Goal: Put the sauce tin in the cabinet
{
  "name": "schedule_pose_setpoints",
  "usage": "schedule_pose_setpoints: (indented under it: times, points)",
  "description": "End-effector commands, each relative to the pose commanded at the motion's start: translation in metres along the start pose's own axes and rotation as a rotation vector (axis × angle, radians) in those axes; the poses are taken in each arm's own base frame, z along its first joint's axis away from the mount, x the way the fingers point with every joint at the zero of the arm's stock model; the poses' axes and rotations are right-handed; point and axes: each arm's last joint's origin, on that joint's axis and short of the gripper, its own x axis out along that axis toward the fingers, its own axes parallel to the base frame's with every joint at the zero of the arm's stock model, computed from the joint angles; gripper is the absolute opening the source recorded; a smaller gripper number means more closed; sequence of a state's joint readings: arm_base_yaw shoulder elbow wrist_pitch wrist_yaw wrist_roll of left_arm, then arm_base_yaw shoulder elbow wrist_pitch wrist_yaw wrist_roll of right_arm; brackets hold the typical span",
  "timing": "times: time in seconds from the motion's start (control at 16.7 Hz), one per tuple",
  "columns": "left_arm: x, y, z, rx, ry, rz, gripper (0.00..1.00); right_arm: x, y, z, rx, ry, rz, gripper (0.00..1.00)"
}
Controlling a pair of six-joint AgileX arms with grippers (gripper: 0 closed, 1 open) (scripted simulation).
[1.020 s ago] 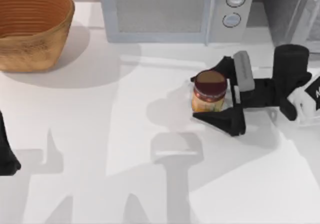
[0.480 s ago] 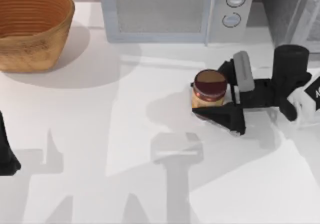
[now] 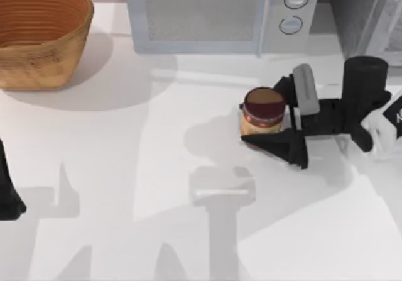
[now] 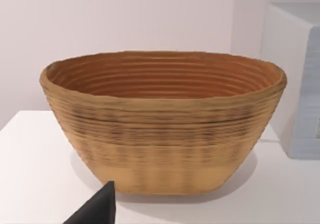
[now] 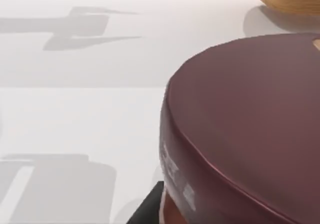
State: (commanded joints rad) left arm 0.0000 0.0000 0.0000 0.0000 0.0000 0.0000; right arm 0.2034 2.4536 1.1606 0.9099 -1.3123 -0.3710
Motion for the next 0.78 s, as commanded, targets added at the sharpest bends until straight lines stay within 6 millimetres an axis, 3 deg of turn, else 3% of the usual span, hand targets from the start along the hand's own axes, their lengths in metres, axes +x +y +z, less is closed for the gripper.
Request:
schedule_pose_setpoints:
  times: [0.24, 0.36, 0.78]
  points:
    - [0.0, 0.0, 0.0, 0.0, 0.0, 0.0, 1.0, -0.001, -0.001, 0.002, -0.002, -0.001, -0.003, 0.0]
    - [0.0, 0.0, 0.0, 0.0, 0.0, 0.0, 1.0, -0.001, -0.003, 0.015, -0.01, -0.002, -0.001, 0.0]
    - [0.0, 0.0, 0.0, 0.0, 0.0, 0.0, 1.0, -0.016, -0.008, 0.115, 0.001, 0.003, -0.022, 0.0]
